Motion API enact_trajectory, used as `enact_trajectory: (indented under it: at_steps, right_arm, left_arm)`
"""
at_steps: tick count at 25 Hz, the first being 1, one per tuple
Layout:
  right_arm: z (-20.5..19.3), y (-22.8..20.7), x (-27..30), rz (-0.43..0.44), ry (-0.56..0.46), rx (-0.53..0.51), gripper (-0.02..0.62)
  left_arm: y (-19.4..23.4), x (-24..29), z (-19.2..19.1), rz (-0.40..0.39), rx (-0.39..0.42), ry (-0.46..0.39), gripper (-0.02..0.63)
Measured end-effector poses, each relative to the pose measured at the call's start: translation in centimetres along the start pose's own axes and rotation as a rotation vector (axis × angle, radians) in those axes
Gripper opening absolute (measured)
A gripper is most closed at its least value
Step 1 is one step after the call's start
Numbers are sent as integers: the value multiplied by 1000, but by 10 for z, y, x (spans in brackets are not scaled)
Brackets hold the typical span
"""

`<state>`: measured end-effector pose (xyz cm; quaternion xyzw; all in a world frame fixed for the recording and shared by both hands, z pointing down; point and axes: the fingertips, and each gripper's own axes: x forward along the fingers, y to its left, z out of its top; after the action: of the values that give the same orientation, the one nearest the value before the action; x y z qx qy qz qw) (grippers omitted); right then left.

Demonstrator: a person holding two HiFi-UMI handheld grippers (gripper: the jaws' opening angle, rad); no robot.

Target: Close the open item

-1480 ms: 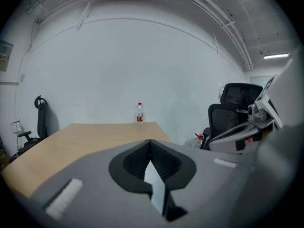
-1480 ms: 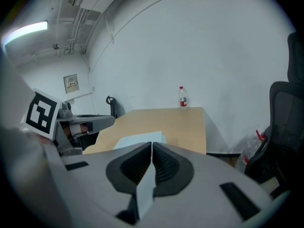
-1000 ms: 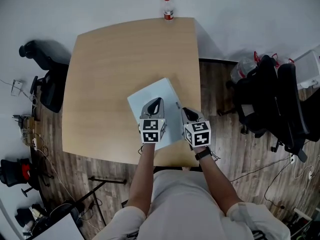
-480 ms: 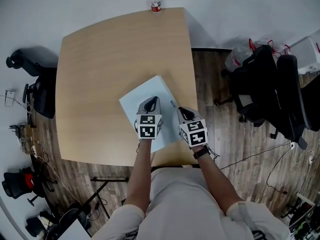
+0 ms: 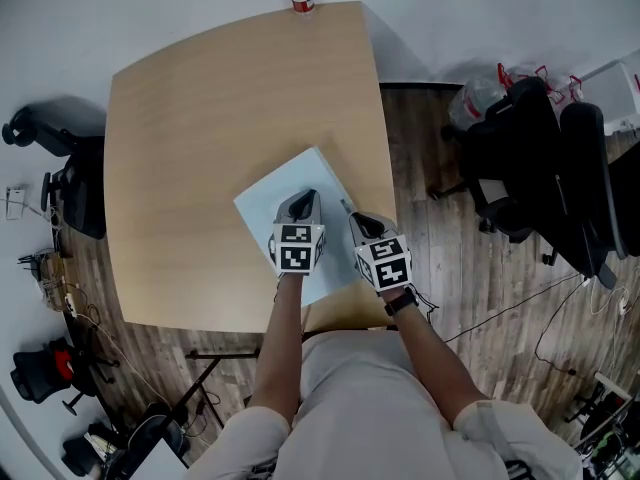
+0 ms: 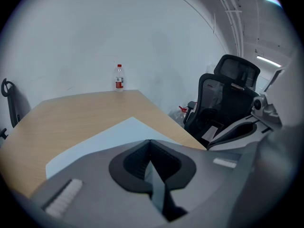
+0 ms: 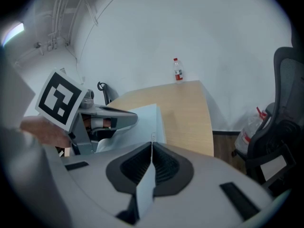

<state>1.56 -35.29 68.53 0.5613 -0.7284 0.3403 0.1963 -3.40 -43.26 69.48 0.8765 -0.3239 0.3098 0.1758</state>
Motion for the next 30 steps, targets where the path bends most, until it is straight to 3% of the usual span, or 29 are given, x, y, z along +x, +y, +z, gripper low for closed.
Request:
enact_trajectory:
  at_steps: [21, 30]
  right_arm:
    - [-18, -8, 21, 12, 57, 26, 14]
    - [-3, -8, 11, 19, 24, 16, 14]
  left_arm:
    - [1, 24, -22, 3, 51, 93, 8]
    - [2, 5, -3, 16, 32, 44, 8]
